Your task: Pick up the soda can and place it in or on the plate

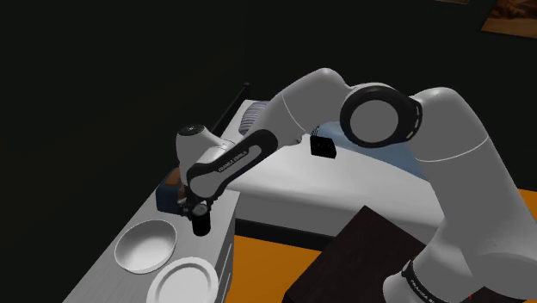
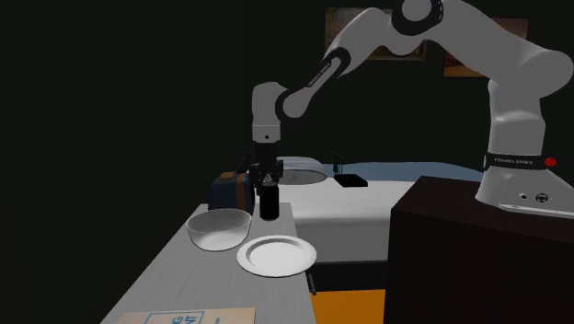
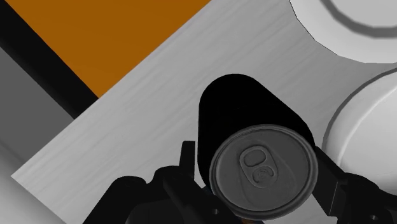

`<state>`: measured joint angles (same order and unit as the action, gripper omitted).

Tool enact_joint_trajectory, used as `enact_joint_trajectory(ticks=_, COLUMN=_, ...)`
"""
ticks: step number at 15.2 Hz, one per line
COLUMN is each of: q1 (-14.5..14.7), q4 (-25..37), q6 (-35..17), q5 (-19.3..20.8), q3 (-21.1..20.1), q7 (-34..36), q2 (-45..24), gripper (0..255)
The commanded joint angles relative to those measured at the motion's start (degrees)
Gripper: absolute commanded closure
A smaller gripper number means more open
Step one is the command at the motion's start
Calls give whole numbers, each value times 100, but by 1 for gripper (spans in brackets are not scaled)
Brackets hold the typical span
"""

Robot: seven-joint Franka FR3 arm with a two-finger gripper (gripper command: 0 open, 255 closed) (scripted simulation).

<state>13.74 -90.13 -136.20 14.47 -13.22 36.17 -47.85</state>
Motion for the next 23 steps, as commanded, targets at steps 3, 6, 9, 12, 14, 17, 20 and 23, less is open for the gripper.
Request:
enact_joint_trajectory(ticks=3, q1=-34, q4=-63, q6=165, q5=-46, q3=-48, q7=-23, q2=228, gripper=255)
enact_joint_trajectory(ticks=6, q1=-59, q4=-97, q6=296, q5=-82, q3=-84, q7=-43, q2=394, gripper=255)
enact_joint_trajectory(ticks=9, q1=-83, q4=-118, q6=433, q5=-120, q3=-119, q7=-65, q2=553, gripper=255)
enact_joint_trajectory(ticks=12, q1=57, q4=-371, q6=390, q5=-121, q3=-168, q7=154, q2=756, gripper=255)
enact_joint_trajectory(ticks=14, q1=206, q4=-587, q6=340, q5=-117, q3=-213, q7=377, q2=916, gripper=255)
enact_joint_trajectory(ticks=17, q1=441, q4=-852, q6=293, q5=-111, q3=-286, q7=717, q2=1124, gripper=255)
enact_joint_trajectory(ticks=20, q1=687, q4=-1049, q6=277, q5=-105, q3=-360, q7=1061, q2=1296, gripper=255)
enact_joint_trajectory(ticks=23, q1=944, q4=-1181, q6=292, q5=-98, q3=-437, q7=1408, q2=1432, gripper=255)
